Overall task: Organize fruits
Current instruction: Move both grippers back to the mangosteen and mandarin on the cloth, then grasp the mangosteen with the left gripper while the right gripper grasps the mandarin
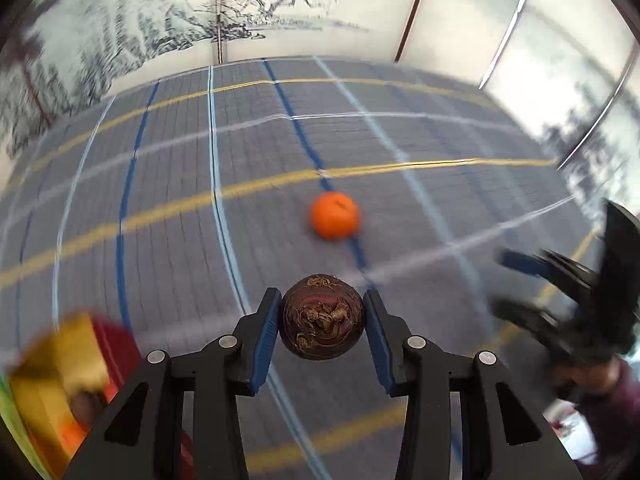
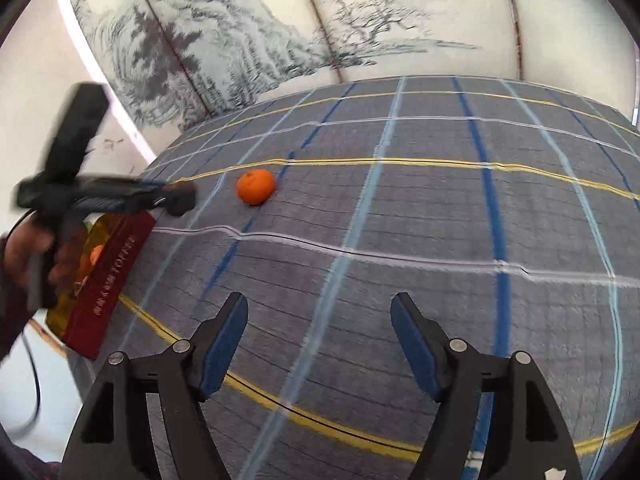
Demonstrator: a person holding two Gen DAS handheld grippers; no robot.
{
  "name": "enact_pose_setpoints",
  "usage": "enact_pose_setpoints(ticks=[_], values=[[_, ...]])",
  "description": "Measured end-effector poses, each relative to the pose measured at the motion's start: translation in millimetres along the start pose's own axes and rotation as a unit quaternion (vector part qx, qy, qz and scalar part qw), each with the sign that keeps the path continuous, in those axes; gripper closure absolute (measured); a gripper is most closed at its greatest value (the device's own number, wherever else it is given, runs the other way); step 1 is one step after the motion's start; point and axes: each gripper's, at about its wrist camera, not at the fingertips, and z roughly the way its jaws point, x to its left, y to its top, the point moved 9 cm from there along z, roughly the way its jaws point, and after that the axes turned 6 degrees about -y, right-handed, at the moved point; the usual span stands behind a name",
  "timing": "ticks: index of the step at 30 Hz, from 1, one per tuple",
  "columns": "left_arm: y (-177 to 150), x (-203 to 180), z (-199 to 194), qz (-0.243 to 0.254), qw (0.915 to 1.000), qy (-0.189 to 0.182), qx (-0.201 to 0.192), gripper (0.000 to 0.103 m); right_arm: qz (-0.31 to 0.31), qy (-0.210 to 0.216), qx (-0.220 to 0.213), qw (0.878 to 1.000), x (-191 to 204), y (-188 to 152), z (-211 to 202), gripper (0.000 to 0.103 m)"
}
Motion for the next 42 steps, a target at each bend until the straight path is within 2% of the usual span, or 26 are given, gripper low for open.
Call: enact_pose_setpoints(ticks=[4, 7, 15, 17, 18, 19, 22, 24, 26, 28, 35, 42], values=[[-25, -11, -37, -0.031, 0.9989, -0.014, -0.033, 0.060, -0.075, 0.010, -0.019, 0.997, 37, 37, 9, 0.032], [-41, -13, -61, -0.047, 0.9975, -0.014, -0.051, 0.060, -0.125, 0.019, -0.009, 0.992, 61, 61, 40, 0.032], [-76, 10, -124, -0.094, 0.9907, 0.015, -0.098, 0.060, -0.160, -0.006, 0.025, 0.987, 74, 78, 109, 0.032], [-85, 21, -142, -0.109, 0.9874, 0.025, -0.111, 0.060, -0.157, -0.013, 0.046, 0.986, 72, 73, 122, 0.040], [-89, 25, -148, -0.116, 0.9858, 0.030, -0.117, 0.060, -0.156, -0.011, 0.065, 0.986, 71, 68, 130, 0.061], [-94, 31, -155, -0.125, 0.9838, 0.036, -0.124, 0.060, -0.163, -0.019, 0.055, 0.985, 72, 68, 128, 0.066], [-110, 54, -175, -0.146, 0.9770, 0.069, -0.139, 0.060, -0.150, -0.011, 0.067, 0.986, 74, 62, 116, 0.069], [-125, 70, -186, -0.164, 0.9708, 0.090, -0.150, 0.060, -0.138, -0.001, 0.045, 0.989, 79, 59, 94, 0.069], [-142, 83, -193, -0.175, 0.9666, 0.106, -0.155, 0.060, -0.124, 0.029, 0.017, 0.992, 87, 49, 64, 0.069], [-159, 95, -196, -0.181, 0.9627, 0.127, -0.156, 0.060, -0.128, 0.008, 0.002, 0.992, 88, 31, 41, 0.069], [-190, 111, -192, -0.190, 0.9606, 0.132, -0.154, 0.060, -0.100, -0.040, -0.003, 0.994, 67, -7, 24, 0.069], [-189, 110, -194, -0.177, 0.9608, 0.135, -0.165, 0.060, -0.067, -0.063, -0.001, 0.996, 48, -16, 25, 0.069]])
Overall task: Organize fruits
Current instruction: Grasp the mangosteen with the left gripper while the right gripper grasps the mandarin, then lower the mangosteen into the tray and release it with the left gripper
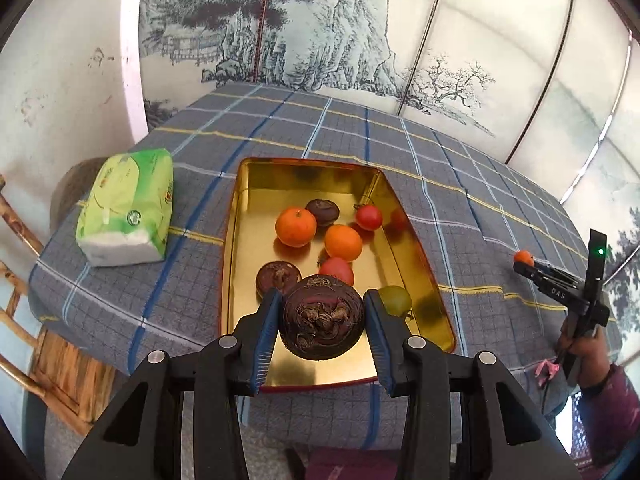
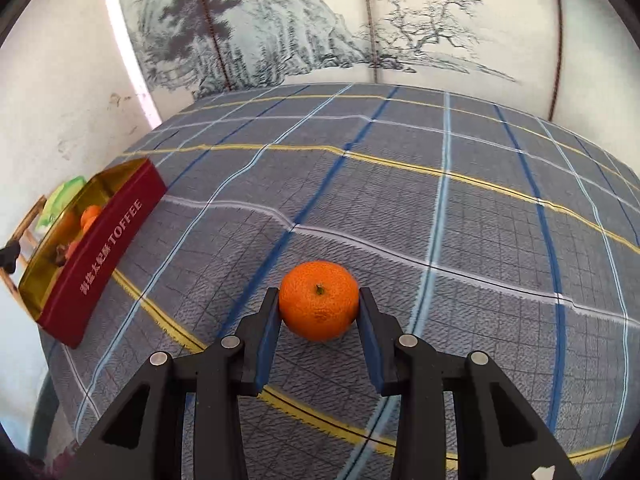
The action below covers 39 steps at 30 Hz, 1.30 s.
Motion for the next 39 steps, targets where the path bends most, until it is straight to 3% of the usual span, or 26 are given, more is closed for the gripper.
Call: enact_pose_setpoints(ticks=[14, 39], values=[[-12, 12, 19, -0.012, 0.9997, 0.002, 0.022, 0.060, 0.013, -0.003, 0.011, 1.000, -4, -2, 4, 0.068], [-22, 14, 46, 0.023, 0.9988, 0.031, 0.031, 0.060, 0.011, -0.003, 0.023, 1.000, 0, -5, 8, 0.068]])
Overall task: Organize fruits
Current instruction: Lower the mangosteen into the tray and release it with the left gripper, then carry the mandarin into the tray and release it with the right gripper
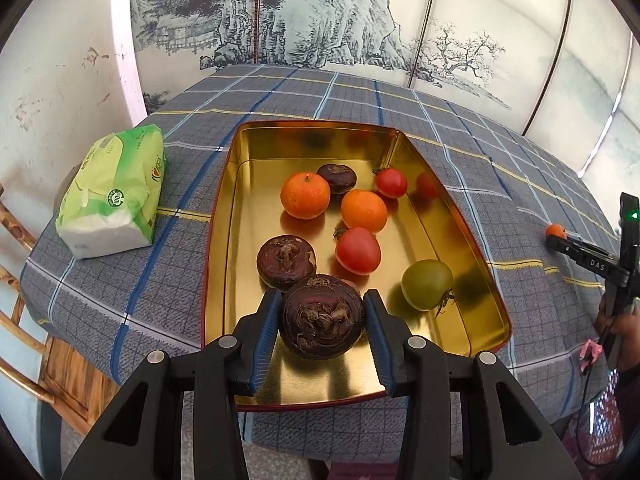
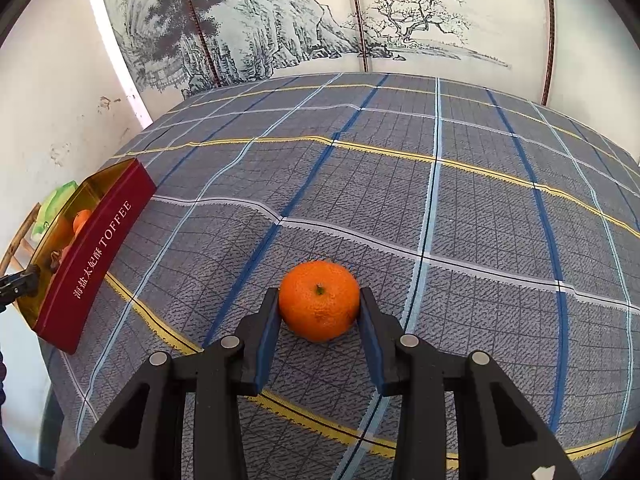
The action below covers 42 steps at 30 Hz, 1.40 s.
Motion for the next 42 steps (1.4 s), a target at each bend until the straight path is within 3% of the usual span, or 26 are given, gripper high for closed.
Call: enact_pose_setpoints(ticks=[23, 27, 33, 42], values=[[4, 3, -4, 0.021, 0.9993, 0.027, -0.018, 0.058, -0.003, -0.004, 0.005, 1.000, 1, -1, 3, 0.067], [5, 1, -9, 0.028, 0.9981, 0.049, -0.024, 0.043, -0.004, -0.005, 0.005, 1.000, 1, -1, 4, 0.067], [7, -2, -16, 0.043, 0.9946, 0.088, -0.034, 0.038, -0.015, -0.004, 0.004, 1.000, 5, -1, 4, 0.067], [8, -3, -23, 0.033, 0.9945, 0.090, -0.042, 0.034, -0.015, 0.005, -0.008, 1.000, 12, 2, -8, 0.067]])
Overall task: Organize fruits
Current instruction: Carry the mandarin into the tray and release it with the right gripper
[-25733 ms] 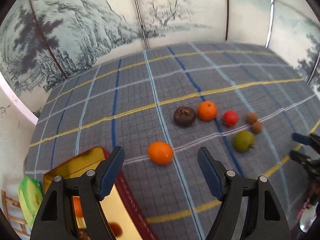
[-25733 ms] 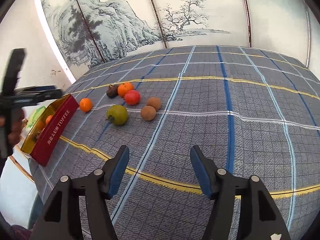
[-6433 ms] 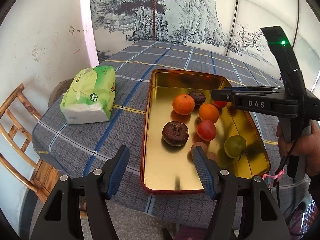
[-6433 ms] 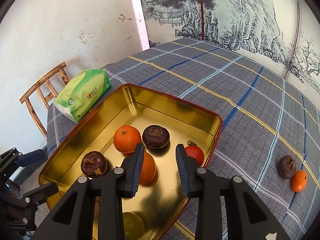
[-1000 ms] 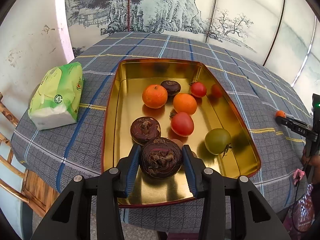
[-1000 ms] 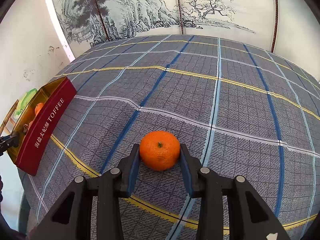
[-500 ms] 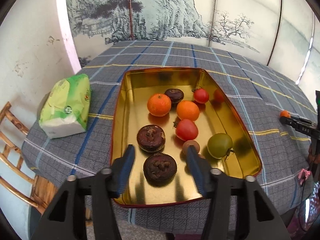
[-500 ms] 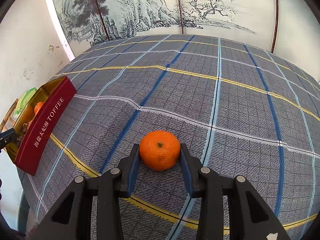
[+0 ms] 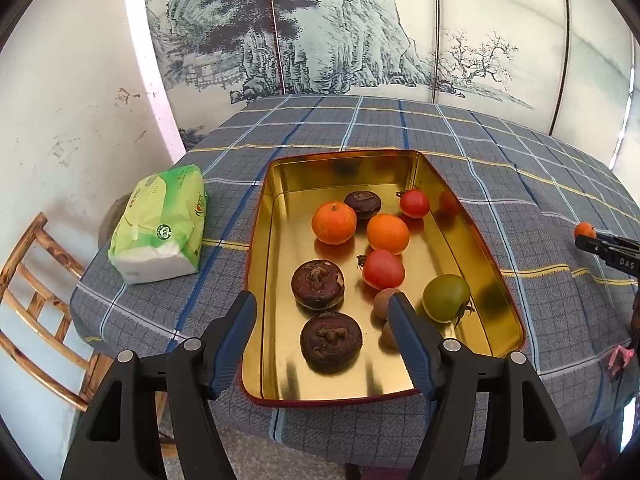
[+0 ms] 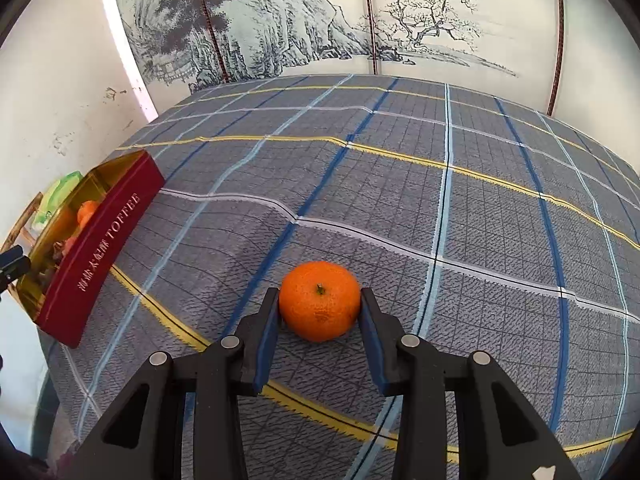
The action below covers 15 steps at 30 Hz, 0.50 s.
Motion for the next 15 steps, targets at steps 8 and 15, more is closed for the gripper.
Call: enact_pose_setpoints(ticks=[8, 15], values=[[-1, 3, -6, -0.018, 0.9998, -0.008, -0.005, 0.032, -0.010, 0.045, -0.017, 0.999, 34, 17, -24, 0.067], [1, 8, -14, -0.040, 0.9990, -0.015, -0.011, 0.031, -0.057, 0.099, -0.032, 0.993, 105, 33, -44, 0.067]])
